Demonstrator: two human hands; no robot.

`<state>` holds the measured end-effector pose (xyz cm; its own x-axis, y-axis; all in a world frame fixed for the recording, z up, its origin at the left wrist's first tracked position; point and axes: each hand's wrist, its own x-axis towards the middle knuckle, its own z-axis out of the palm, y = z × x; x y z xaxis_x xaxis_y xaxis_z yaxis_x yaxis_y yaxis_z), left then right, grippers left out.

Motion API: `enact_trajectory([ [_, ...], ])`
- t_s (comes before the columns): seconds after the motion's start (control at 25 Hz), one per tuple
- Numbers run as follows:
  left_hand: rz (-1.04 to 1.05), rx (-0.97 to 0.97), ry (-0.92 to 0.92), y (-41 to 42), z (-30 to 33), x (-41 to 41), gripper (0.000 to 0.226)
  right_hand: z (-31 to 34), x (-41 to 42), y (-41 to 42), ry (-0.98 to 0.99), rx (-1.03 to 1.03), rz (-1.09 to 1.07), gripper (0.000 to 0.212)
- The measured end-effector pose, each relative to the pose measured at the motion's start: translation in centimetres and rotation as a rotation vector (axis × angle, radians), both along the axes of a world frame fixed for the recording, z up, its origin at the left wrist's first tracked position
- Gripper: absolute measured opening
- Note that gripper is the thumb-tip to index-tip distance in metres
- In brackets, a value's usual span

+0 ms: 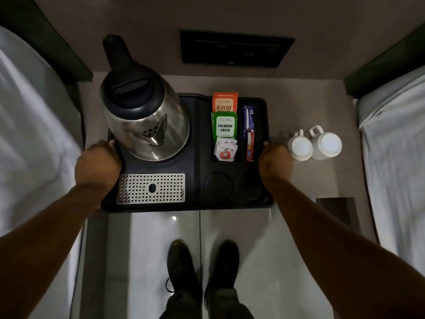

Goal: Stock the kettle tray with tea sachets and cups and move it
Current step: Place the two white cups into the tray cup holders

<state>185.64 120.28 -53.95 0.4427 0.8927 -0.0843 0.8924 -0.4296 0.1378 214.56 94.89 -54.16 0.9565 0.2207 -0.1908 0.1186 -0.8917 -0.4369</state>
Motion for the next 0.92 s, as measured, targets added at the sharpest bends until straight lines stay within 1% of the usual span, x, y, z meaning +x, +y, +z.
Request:
enact_trajectory([
  [0.08, 0.033, -0.021, -0.019, 0.5, -0.2, 0.7, 0.036, 0.4, 0.7, 0.7, 0.049, -0.004, -0.004, 0.039],
  [0.16, 0.016, -0.019, -0.083, -0.2, 0.5, 1.0, 0.032, 1.9, 0.9, 0.9, 0.112, -0.006, 0.025, 0.035],
  [0.2, 0.053, -0.021, -0.110, -0.5, 0.8, 0.4, 0.035, 2.9, 0.8, 0.6, 0.144, 0.005, 0.042, 0.033],
  [0.24, 0.120, -0.033, -0.133, -1.2, 1.2, -0.3, 0.042, 4.0, 0.6, -0.2, 0.153, 0.026, 0.051, 0.029],
  [0.28, 0.178, -0.027, -0.168, -2.9, 1.8, -0.9, 0.052, 5.4, 0.7, -1.6, 0.117, 0.050, 0.041, 0.025],
  [0.32, 0.207, -0.041, -0.202, -6.0, 2.7, -1.0, 0.060, 6.5, 0.9, -3.4, 0.037, 0.062, 0.030, 0.021],
  [0.36, 0.183, -0.090, -0.225, -9.8, 3.7, -0.2, 0.064, 7.5, 1.5, -5.3, -0.062, 0.056, 0.011, 0.017],
  [0.4, 0.105, -0.177, -0.240, -14.1, 4.7, 1.5, 0.067, 8.2, 2.5, -7.1, -0.144, 0.037, -0.011, 0.022],
  [0.44, -0.016, -0.280, -0.254, -18.2, 5.1, 4.4, 0.069, 8.5, 4.1, -8.7, -0.172, 0.000, -0.031, 0.035],
  [0.48, -0.148, -0.364, -0.284, -22.0, 5.7, 8.2, 0.071, 8.3, 5.8, -10.0, -0.143, -0.046, -0.031, 0.049],
  [0.56, -0.380, -0.394, -0.315, -25.5, 6.3, 17.1, 0.084, 7.2, 9.2, -10.8, -0.015, -0.149, 0.051, 0.074],
  [0.64, -0.502, -0.355, -0.230, -25.8, 5.4, 25.2, 0.097, 5.7, 12.0, -10.2, 0.106, -0.258, 0.158, 0.093],
  [0.72, -0.527, -0.365, -0.086, -25.2, 3.8, 30.4, 0.099, 3.9, 14.0, -9.8, 0.198, -0.279, 0.211, 0.099],
  [0.8, -0.526, -0.396, -0.003, -24.9, 2.0, 32.6, 0.088, 2.5, 15.1, -9.5, 0.224, -0.237, 0.222, 0.093],
  [0.88, -0.546, -0.404, -0.058, -24.8, 1.6, 33.1, 0.077, 2.5, 15.0, -9.6, 0.190, -0.162, 0.202, 0.084],
  [0.92, -0.561, -0.410, -0.108, -24.5, 2.0, 32.4, 0.077, 3.0, 14.3, -9.7, 0.166, -0.125, 0.185, 0.083],
])
